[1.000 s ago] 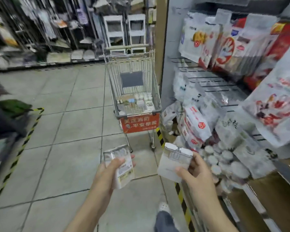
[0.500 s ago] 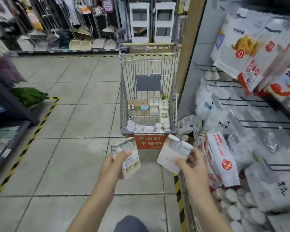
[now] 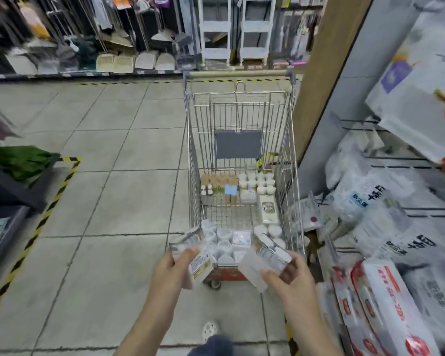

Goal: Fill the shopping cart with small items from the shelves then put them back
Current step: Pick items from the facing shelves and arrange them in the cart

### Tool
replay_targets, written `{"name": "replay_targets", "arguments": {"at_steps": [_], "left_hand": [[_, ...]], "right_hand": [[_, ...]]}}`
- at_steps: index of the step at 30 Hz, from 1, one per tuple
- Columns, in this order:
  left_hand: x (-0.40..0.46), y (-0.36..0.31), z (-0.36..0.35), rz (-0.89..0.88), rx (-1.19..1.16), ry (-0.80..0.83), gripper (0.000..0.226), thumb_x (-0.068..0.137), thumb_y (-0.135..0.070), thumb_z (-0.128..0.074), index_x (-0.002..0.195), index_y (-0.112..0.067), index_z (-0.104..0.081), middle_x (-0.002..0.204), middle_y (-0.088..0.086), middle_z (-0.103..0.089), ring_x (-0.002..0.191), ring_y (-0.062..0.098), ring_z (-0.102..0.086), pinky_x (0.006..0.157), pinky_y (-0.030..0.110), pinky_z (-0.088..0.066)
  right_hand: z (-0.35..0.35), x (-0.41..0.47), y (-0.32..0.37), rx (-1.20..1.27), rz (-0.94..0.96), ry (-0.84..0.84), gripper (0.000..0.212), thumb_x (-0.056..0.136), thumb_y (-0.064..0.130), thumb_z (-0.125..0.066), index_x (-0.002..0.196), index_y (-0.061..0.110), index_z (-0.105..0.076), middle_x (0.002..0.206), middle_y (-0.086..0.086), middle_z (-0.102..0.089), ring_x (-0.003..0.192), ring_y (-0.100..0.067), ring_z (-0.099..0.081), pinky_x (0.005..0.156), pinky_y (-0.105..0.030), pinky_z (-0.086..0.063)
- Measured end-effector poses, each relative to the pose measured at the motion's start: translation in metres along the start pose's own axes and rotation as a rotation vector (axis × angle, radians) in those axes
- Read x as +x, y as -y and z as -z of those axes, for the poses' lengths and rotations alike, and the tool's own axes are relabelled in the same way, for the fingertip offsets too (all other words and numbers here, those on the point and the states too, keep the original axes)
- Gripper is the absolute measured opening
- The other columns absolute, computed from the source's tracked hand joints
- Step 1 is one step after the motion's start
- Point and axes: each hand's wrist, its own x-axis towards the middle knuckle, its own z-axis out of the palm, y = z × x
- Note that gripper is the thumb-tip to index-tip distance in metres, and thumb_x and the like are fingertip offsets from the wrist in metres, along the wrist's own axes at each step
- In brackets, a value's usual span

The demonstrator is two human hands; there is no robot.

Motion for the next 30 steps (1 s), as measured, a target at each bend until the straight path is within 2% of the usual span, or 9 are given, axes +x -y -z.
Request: {"name": "replay_targets", "arguments": {"at_steps": [5, 9, 12, 14, 16, 18, 22, 26, 30], "left_hand": [[0.072, -0.021, -0.007, -0.002, 0.064, -0.009, 0.011, 0.087, -0.02, -0.066, 0.082, -0.012, -0.06, 0.071, -0.003, -0.067, 0.066, 0.004, -0.065, 0.051, 0.013, -0.044], [0.115, -0.035, -0.019, 0.043, 0.101, 0.013, 0.027, 0.087, -0.008, -0.065, 0.066, -0.016, -0.05, 0.058, -0.004, -0.059, 0.048, -0.006, -0.057, 0.042, 0.005, -0.038], [0.147, -0.034, -0.025, 0.044, 0.125, 0.009, 0.012, 0.086, -0.011, -0.066, 0.077, -0.014, -0.059, 0.072, -0.004, -0.066, 0.055, -0.005, -0.059, 0.047, 0.007, -0.04], [0.166, -0.034, -0.03, 0.043, 0.156, -0.001, 0.004, 0.085, -0.009, -0.066, 0.089, -0.01, -0.064, 0.082, 0.0, -0.069, 0.064, -0.002, -0.062, 0.052, 0.008, -0.043], [0.187, -0.03, -0.037, 0.046, 0.161, -0.018, 0.011, 0.085, -0.004, -0.065, 0.095, -0.009, -0.065, 0.083, 0.0, -0.07, 0.07, 0.002, -0.064, 0.055, 0.007, -0.044], [0.209, -0.025, -0.047, 0.062, 0.178, -0.041, 0.018, 0.084, -0.005, -0.066, 0.102, -0.009, -0.066, 0.082, 0.0, -0.071, 0.076, 0.01, -0.065, 0.058, 0.008, -0.045], [0.263, -0.007, -0.078, 0.1, 0.223, -0.07, 0.048, 0.085, -0.009, -0.067, 0.13, -0.015, -0.052, 0.069, 0.003, -0.053, 0.067, 0.014, -0.054, 0.056, 0.014, -0.042], [0.32, 0.009, -0.109, 0.099, 0.26, -0.151, 0.053, 0.086, -0.011, -0.067, 0.135, -0.013, -0.049, 0.073, -0.008, -0.055, 0.067, 0.004, -0.052, 0.052, 0.008, -0.039], [0.375, 0.032, -0.125, 0.144, 0.268, -0.202, 0.041, 0.085, -0.007, -0.065, 0.123, -0.018, -0.054, 0.069, -0.01, -0.06, 0.052, -0.002, -0.053, 0.046, 0.01, -0.039]], "right_hand": [[-0.032, 0.062, 0.002, -0.032, -0.058, -0.013, 0.049, 0.08, -0.001, -0.072, 0.112, 0.031, -0.052, 0.103, -0.003, -0.067, 0.095, -0.016, -0.064, 0.084, -0.033, -0.051], [-0.045, 0.103, 0.012, -0.113, -0.078, 0.029, 0.045, 0.082, 0.005, -0.071, 0.122, 0.02, -0.056, 0.109, 0.004, -0.067, 0.105, -0.012, -0.063, 0.092, -0.028, -0.05], [-0.051, 0.14, 0.008, -0.146, -0.109, 0.035, 0.064, 0.085, 0.008, -0.069, 0.142, 0.01, -0.04, 0.128, 0.002, -0.056, 0.119, -0.018, -0.052, 0.1, -0.028, -0.039], [-0.057, 0.166, 0.009, -0.145, -0.137, 0.053, 0.052, 0.085, 0.006, -0.067, 0.134, 0.01, -0.048, 0.118, 0.002, -0.063, 0.108, -0.015, -0.06, 0.081, -0.013, -0.045], [-0.062, 0.192, 0.009, -0.13, -0.178, 0.074, 0.035, 0.086, 0.004, -0.065, 0.117, 0.014, -0.055, 0.104, 0.006, -0.065, 0.092, -0.004, -0.06, 0.064, -0.008, -0.043], [-0.068, 0.22, 0.008, -0.135, -0.205, 0.082, 0.028, 0.087, 0.006, -0.064, 0.103, 0.027, -0.054, 0.102, 0.009, -0.064, 0.088, 0.002, -0.056, 0.067, -0.015, -0.041], [-0.08, 0.278, -0.002, -0.198, -0.222, 0.091, 0.025, 0.088, 0.01, -0.065, 0.109, 0.019, -0.057, 0.095, 0.005, -0.065, 0.084, -0.005, -0.059, 0.067, -0.019, -0.041], [-0.094, 0.334, -0.025, -0.275, -0.222, 0.043, 0.018, 0.084, 0.012, -0.07, 0.088, 0.025, -0.058, 0.076, 0.007, -0.062, 0.074, -0.014, -0.059, 0.063, -0.024, -0.042], [-0.117, 0.386, -0.05, -0.306, -0.263, 0.057, 0.021, 0.084, 0.01, -0.07, 0.091, 0.024, -0.056, 0.075, 0.003, -0.064, 0.073, -0.018, -0.061, 0.06, -0.024, -0.04]]}}
